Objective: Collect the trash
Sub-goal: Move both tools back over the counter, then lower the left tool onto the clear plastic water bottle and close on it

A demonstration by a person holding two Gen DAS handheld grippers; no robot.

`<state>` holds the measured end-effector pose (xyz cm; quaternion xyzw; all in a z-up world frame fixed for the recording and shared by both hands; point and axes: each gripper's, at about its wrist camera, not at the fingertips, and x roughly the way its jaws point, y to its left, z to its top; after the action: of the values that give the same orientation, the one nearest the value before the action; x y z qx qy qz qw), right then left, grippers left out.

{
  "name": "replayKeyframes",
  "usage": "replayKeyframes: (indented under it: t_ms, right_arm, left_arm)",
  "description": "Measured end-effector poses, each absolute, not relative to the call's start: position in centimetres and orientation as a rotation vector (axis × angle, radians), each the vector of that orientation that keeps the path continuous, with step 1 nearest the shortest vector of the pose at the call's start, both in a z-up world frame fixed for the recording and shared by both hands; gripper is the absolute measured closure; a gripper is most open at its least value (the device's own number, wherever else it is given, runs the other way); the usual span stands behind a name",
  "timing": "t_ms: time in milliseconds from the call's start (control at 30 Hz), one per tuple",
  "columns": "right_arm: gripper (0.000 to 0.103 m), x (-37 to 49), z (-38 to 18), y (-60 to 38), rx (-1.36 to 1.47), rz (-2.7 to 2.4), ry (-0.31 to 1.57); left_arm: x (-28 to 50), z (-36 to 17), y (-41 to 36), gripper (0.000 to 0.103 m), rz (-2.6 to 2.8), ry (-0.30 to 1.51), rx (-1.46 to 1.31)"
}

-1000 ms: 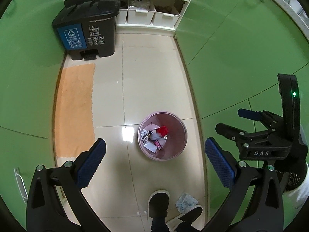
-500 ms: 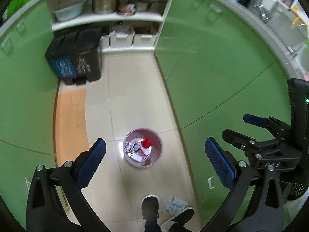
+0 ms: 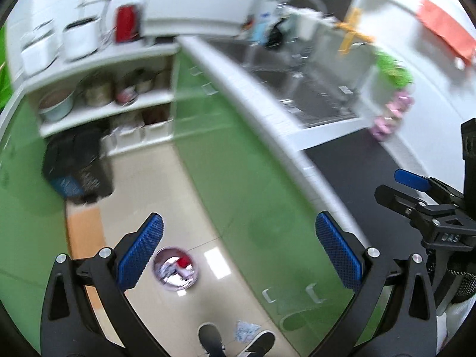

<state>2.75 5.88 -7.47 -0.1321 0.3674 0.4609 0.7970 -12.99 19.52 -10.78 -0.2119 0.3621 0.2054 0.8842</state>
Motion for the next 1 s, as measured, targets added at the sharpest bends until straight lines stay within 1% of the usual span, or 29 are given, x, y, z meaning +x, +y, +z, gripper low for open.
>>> replayKeyframes:
  t_ms: [167, 433, 733, 1000]
  right_arm:
    - [0.006, 5.6, -4.6, -2.1, -0.207, 0.858, 0.754]
    - [0.006, 9.2, -3.5, -13.2, -0.096, 0.665, 0.743]
    - [0.006, 12.8, -5.7, -23.6, -0.02, 0.495, 0.793]
    - [0.006, 15.2, -8.4, -27.9, 0.004, 0.435, 0.861]
  left_arm:
    - [-8.2, -7.2, 13.8, 0.003, 0.275, 0.737, -0.356]
    - [-1.0, -4.9, 5.1, 0.003, 0.073, 0.739, -0.261]
    - [7.0, -5.6, -3.3, 0.003, -0.108, 0.79, -0.158]
    - [13.9, -9.0, -8.9, 0.003, -0.196, 0.876, -0.1]
